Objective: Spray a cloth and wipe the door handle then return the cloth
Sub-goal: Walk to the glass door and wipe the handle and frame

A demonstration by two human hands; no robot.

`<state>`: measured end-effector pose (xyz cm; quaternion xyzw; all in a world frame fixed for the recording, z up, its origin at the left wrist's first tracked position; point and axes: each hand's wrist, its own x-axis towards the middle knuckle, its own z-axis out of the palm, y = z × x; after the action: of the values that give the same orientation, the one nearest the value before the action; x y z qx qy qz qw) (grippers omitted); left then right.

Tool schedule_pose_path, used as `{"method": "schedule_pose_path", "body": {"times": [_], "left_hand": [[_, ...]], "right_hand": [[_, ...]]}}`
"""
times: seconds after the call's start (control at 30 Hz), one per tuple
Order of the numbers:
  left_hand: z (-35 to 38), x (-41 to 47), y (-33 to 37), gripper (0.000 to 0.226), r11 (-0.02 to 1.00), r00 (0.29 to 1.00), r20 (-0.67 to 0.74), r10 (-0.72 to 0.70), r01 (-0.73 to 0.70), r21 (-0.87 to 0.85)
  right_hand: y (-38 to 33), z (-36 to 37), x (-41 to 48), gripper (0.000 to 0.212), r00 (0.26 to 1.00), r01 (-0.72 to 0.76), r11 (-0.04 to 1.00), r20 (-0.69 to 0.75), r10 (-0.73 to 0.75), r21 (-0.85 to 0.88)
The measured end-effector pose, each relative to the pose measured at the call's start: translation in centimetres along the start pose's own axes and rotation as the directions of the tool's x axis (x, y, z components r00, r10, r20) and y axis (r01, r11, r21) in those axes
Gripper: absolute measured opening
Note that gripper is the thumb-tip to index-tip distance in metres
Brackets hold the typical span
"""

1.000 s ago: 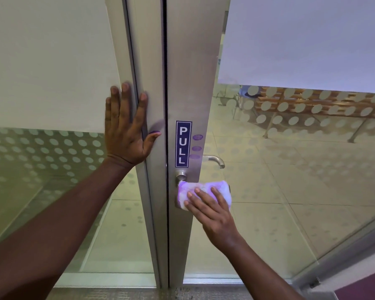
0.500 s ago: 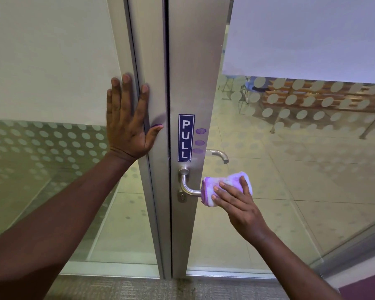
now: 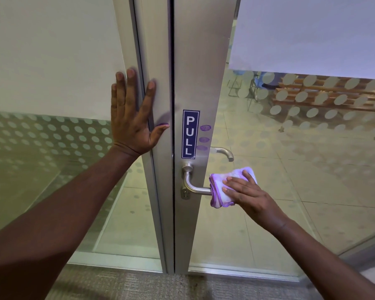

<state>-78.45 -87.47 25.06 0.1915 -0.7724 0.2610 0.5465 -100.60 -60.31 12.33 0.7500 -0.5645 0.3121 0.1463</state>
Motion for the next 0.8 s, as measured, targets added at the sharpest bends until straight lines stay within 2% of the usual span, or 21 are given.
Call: {"method": "schedule_pose_path", "body": {"times": [0.13, 0.3, 0.43, 0.53, 0.8], "left_hand": [[0.1, -0.1, 0.0, 0.084, 1.0, 1.0, 0.001, 0.008, -0.008, 0.001], [0.0, -0.1, 0.3, 0.088, 1.0, 1.0, 0.003, -0.014, 0.014, 0.013], [0.2, -0.1, 0.1, 0.087, 1.0, 1.0, 0.0, 0.005, -0.005, 0.018], [0.2, -0.1, 0.1, 0.087, 1.0, 1.0, -0.003, 0.007, -0.007, 0.014], [-0.2, 0.0, 0.3, 0.084, 0.999, 0.999, -0.013, -0.037, 0.037, -0.007]], "right_hand": [[-1.6, 1.7, -0.5, 0.031, 0.985, -0.103, 0.995, -0.141, 0.103, 0.004], [-3.8, 4.2, 0.3, 0.03, 0.965, -0.067, 0.978, -0.262, 0.013, -0.199], [-5.3, 6.4, 1.5, 0.042, 0.959, -0.071, 0.965, -0.285, -0.004, -0.252], [-6.5, 7.3, 2.6, 0.033, 0.955, -0.081, 0.966, -0.296, 0.004, -0.247], [-8.6, 9.6, 5.7, 0.03, 0.972, -0.061, 0.952, -0.235, -0.012, -0.301]]}}
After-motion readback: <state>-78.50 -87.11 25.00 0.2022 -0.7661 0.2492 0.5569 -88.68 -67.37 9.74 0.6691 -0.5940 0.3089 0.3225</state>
